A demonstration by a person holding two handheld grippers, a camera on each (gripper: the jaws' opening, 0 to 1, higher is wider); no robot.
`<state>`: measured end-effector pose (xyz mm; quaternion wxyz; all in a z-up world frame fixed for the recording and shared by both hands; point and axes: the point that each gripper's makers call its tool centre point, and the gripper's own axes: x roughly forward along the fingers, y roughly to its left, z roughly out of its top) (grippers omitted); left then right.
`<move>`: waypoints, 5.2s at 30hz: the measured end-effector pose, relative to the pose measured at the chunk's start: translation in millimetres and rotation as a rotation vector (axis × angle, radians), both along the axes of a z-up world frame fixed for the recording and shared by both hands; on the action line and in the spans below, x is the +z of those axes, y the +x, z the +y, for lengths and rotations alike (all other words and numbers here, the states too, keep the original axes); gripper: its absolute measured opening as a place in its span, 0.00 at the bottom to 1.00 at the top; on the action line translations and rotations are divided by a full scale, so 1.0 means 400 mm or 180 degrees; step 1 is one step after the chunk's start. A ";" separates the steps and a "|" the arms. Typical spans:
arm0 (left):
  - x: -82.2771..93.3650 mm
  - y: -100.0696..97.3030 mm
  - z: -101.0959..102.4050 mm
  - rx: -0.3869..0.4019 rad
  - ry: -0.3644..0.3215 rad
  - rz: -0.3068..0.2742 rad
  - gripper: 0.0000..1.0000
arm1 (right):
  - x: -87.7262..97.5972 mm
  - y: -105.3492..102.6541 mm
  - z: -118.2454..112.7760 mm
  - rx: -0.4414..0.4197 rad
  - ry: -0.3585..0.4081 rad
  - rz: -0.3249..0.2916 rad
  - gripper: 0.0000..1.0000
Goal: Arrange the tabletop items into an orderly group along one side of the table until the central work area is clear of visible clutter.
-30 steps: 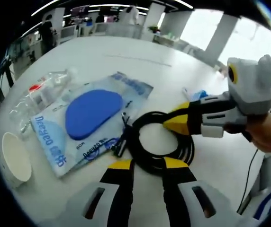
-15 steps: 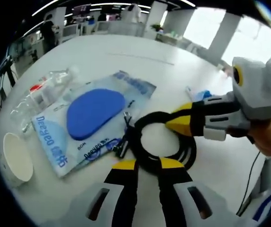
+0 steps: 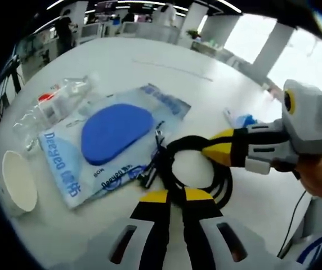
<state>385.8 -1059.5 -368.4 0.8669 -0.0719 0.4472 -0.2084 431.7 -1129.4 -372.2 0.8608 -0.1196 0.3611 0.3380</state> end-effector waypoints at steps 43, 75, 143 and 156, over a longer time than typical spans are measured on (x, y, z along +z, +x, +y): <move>0.141 -0.011 -0.059 -0.0502 -0.0104 -0.0469 0.00 | 0.181 -0.069 -0.089 -0.0624 0.0435 -0.0178 0.00; 0.355 -0.048 -0.264 -0.1790 -0.0241 -0.0999 0.00 | 0.397 -0.224 -0.287 -0.1761 0.0791 -0.0574 0.00; 0.049 -0.055 -0.421 -0.2615 0.0114 0.0161 0.00 | 0.076 -0.293 -0.411 -0.2827 0.1012 0.0514 0.00; 0.025 -0.052 -0.428 -0.2571 0.0186 0.0151 0.01 | 0.042 -0.285 -0.423 -0.2783 0.0829 0.0523 0.01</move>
